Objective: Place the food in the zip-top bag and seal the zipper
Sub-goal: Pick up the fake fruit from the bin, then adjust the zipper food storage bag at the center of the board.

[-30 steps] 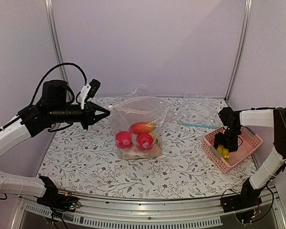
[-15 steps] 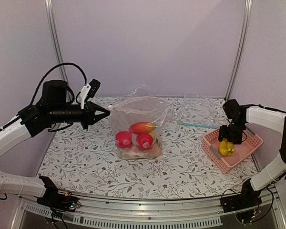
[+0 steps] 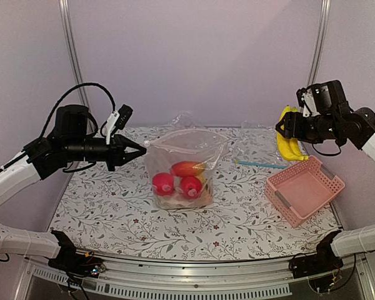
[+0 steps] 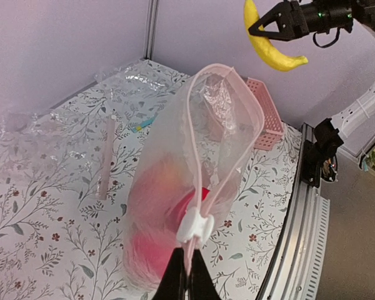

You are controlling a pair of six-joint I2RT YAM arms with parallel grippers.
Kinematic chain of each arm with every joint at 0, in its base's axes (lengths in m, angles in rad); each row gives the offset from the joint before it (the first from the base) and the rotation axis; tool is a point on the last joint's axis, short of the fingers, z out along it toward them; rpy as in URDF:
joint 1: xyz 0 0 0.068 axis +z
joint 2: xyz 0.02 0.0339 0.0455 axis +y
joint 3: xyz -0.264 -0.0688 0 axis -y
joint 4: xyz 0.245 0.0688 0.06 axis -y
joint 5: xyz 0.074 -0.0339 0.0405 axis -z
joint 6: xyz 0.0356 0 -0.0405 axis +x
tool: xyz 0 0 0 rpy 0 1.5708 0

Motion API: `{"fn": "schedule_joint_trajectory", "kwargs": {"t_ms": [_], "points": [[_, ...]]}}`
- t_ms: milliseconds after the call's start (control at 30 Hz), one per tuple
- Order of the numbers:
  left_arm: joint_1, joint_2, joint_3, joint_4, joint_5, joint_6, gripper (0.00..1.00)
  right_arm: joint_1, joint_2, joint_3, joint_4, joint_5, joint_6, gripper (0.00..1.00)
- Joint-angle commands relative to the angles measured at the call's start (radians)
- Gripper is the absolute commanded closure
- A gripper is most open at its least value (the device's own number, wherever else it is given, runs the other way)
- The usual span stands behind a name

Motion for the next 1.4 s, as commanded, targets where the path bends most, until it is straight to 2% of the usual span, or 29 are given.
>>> {"fn": "schedule_joint_trajectory", "kwargs": {"t_ms": [0,200,367,567,933,1200,1367], "points": [[-0.011,-0.008,0.015,0.027,0.054,0.012,1.00,0.165,0.043,0.070,0.164,-0.071,-0.006,0.39],[-0.011,-0.014,0.016,0.021,0.070,0.017,1.00,0.383,0.223,0.232,0.352,-0.137,-0.143,0.39],[-0.011,-0.028,0.015,0.014,0.057,0.026,1.00,0.440,0.336,0.298,0.501,-0.273,-0.211,0.39],[-0.011,-0.034,0.015,0.010,0.048,0.029,1.00,0.481,0.414,0.328,0.571,-0.281,-0.241,0.39],[-0.011,-0.031,0.017,0.009,0.064,0.026,1.00,0.532,0.508,0.306,0.701,-0.054,-0.262,0.40],[-0.011,-0.031,0.015,0.009,0.063,0.025,1.00,0.554,0.554,0.266,0.841,0.007,-0.303,0.40],[-0.011,-0.031,0.015,0.011,0.063,0.026,1.00,0.555,0.562,0.261,0.876,0.113,-0.276,0.41]]}}
